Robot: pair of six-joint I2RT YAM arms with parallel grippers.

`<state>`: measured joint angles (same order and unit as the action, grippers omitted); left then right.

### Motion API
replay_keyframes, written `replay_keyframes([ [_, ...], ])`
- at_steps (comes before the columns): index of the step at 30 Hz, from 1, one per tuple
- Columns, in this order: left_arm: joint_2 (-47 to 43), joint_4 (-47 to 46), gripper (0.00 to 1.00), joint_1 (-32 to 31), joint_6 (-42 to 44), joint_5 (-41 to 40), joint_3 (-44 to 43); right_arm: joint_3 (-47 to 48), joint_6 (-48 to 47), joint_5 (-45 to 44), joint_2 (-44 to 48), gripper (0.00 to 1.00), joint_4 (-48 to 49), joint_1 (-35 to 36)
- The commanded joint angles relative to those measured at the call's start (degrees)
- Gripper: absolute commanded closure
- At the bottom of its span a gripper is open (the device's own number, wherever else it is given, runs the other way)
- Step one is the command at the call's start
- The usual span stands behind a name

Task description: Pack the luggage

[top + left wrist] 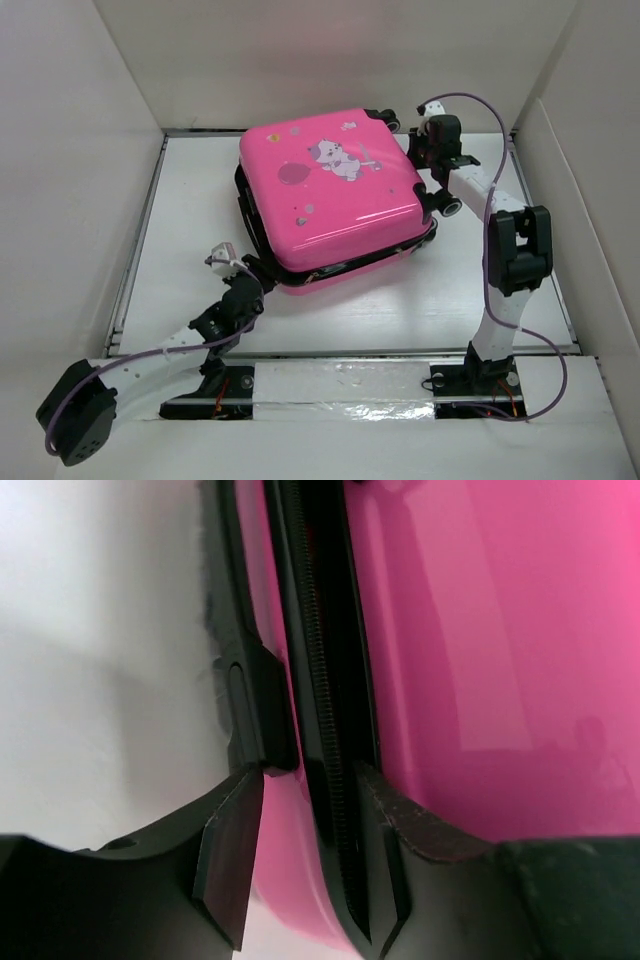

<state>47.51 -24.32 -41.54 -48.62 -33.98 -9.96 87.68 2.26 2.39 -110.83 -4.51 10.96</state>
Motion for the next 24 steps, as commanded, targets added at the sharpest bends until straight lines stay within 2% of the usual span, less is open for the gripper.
replay_keyframes([
  [1, 0.0, 1.6, 0.64, -13.0, -8.4, 16.8, 2.6, 6.4, 2.6, 17.6, 0.6, 0.73, -3.9, 8.6],
  [4, 2.5, 0.2, 0.63, -23.5, -11.1, 11.2, 1.0, 11.9, 0.4, 18.3, -3.2, 0.67, -9.5, 8.1],
  [6, 5.7, 2.2, 0.62, -31.2, -11.3, 7.2, -3.1, 19.3, -1.1, 19.0, -7.7, 0.67, -13.4, 7.5],
  [7, 6.9, 3.4, 0.60, -33.2, -11.8, 3.1, -4.8, 22.0, -1.6, 21.0, -9.2, 0.66, -17.4, 7.5],
  [10, 10.1, 5.2, 0.54, -38.9, -10.5, -2.0, -10.2, 29.0, -1.6, 22.9, -12.7, 0.63, -20.0, 7.5],
  [14, 11.9, 3.1, 0.48, -40.2, -6.4, -2.8, -13.6, 36.1, -1.6, 23.6, -14.8, 0.56, -23.6, 8.0],
  [18, 10.9, 4.0, 0.39, -40.8, -4.4, -3.8, -15.4, 36.5, -1.6, 23.5, -12.6, 0.45, -24.0, 8.0],
  [21, 8.0, 8.4, 0.35, -41.3, -4.6, -7.0, -16.9, 31.5, -3.4, 24.0, -6.8, 0.44, -21.7, 8.0],
  [22, 6.9, 9.0, 0.35, -41.3, -4.0, -7.8, -17.2, 26.9, -3.3, 23.7, -4.7, 0.44, -18.5, 8.0],
  [24, 3.7, 10.3, 0.37, -41.3, -2.8, -8.4, -17.2, 21.1, -2.4, 23.4, 3.6, 0.45, -14.1, 8.0],
])
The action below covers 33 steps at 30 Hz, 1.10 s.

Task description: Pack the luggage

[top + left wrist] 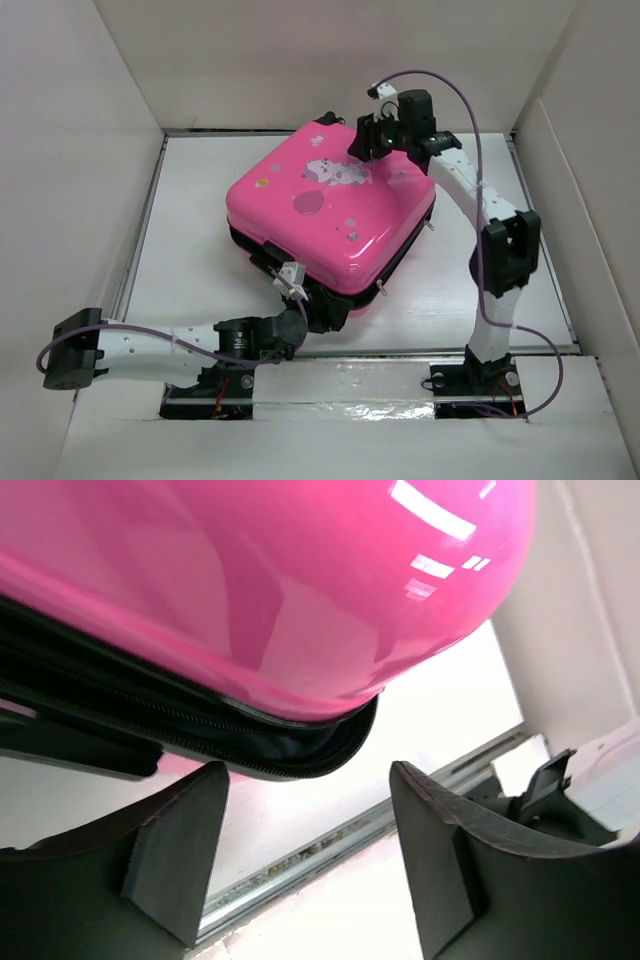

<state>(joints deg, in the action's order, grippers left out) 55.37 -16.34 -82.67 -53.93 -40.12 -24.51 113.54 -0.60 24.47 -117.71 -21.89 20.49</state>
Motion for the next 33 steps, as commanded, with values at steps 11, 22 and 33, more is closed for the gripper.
replay_keyframes([
  [11, -8.2, -2.6, 0.91, -1.8, 6.3, 3.6, 3.7, -61.9, 11.8, -9.0, 61.5, 1.00, 34.0, 6.6],
  [22, -0.5, -9.6, 0.98, -2.5, 12.3, 5.5, 4.1, -78.7, 17.8, -22.2, 86.9, 0.94, 3.6, 20.5],
  [33, 9.0, -21.2, 0.92, 16.0, 20.8, 27.6, 2.3, -76.1, 20.9, -29.5, 76.0, 0.54, -0.9, 29.0],
])
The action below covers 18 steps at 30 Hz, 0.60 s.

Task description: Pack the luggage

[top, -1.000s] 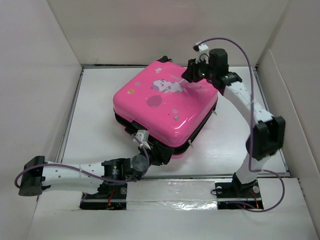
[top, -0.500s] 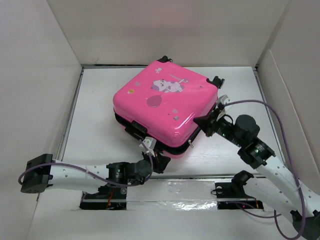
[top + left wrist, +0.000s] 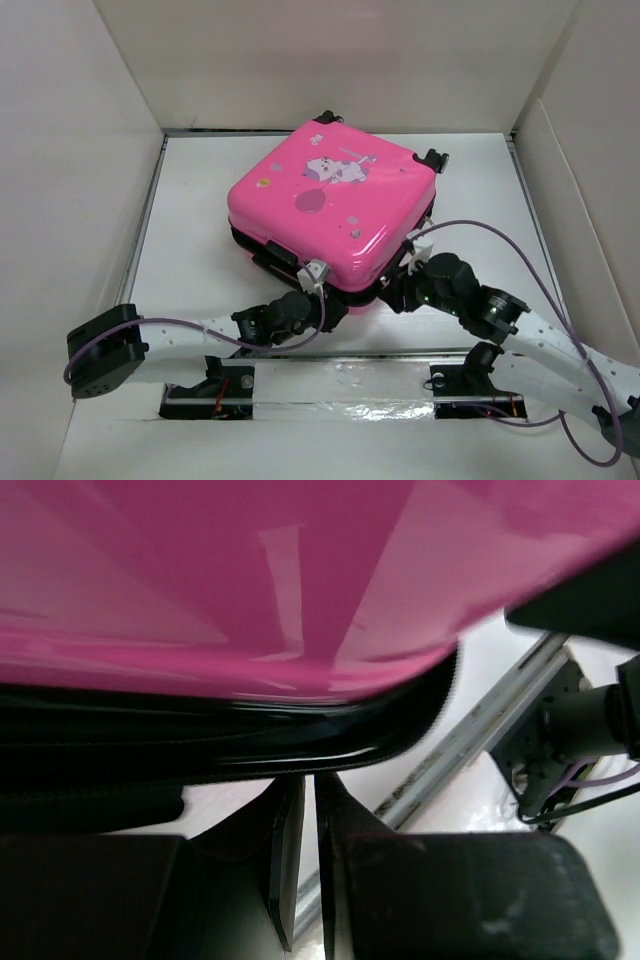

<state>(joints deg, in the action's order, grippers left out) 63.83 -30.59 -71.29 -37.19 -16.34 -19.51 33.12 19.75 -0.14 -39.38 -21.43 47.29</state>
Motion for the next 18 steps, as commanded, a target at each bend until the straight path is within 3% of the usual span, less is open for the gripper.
replay_keyframes([
  [1, 0.7, -6.2, 0.92, 6.0, 3.9, 6.8, -3.9, 5.8, 0.7, -5.6, -5.0, 0.52, -1.0, 2.2],
  [6, 1.5, 0.5, 0.93, 6.8, 2.3, 9.5, -7.2, 10.6, -0.3, -10.1, -11.0, 0.51, -4.2, 2.7],
  [11, -0.6, 5.0, 0.92, 5.2, 1.0, 7.2, -7.7, 9.7, -0.4, -15.8, -4.1, 0.53, -3.4, 2.7],
  [15, 0.5, 4.4, 0.89, 6.9, -0.2, 8.8, -8.8, 5.1, 1.3, -16.6, 3.5, 0.79, -2.4, 2.0],
  [16, 1.0, 5.1, 0.89, 7.7, -0.3, 11.3, -10.8, 4.9, 1.5, -16.1, 6.3, 0.91, -2.6, 2.0],
  [18, 2.5, 6.6, 0.88, 9.1, -0.8, 12.4, -12.7, 5.6, 1.1, -14.3, 8.5, 0.97, -4.0, 1.5],
])
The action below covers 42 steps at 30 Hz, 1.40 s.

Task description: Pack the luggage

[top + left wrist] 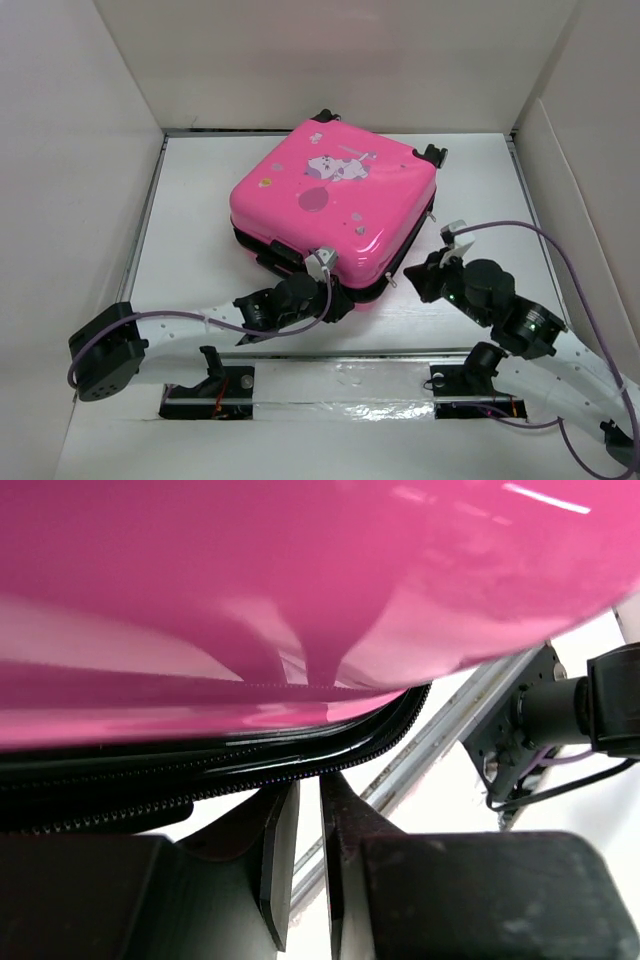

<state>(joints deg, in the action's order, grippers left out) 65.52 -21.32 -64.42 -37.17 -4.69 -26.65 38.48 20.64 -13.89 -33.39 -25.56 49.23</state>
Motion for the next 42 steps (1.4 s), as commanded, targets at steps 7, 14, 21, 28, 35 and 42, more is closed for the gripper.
replay_keyframes([
  [7, -0.3, -5.6, 0.88, 1.0, -2.6, -0.6, -4.3, 1.2, 2.2, -3.2, 5.2, 0.95, -4.4, 5.6],
  [14, -7.1, -2.1, 0.88, -1.0, -5.8, -3.8, 0.8, -2.2, 9.8, -10.8, 4.1, 0.77, -7.5, 10.0],
  [21, -14.2, 5.5, 0.82, -1.0, -5.9, -8.1, 2.2, -3.9, 7.7, -16.3, 5.4, 0.55, -2.0, 10.0],
  [28, -13.0, 7.3, 0.79, -1.5, -4.5, -6.5, 1.3, -6.1, -1.5, -7.0, -4.2, 0.55, 8.9, 3.3],
  [35, -14.4, 4.7, 0.78, -1.5, -2.1, -3.7, 3.5, -7.5, -6.5, 1.7, -9.3, 0.55, 14.4, -3.5],
  [42, -12.1, 2.3, 0.78, -1.5, 0.3, -3.1, 3.7, -8.4, -6.8, 9.0, -11.1, 0.57, 15.8, -6.6],
])
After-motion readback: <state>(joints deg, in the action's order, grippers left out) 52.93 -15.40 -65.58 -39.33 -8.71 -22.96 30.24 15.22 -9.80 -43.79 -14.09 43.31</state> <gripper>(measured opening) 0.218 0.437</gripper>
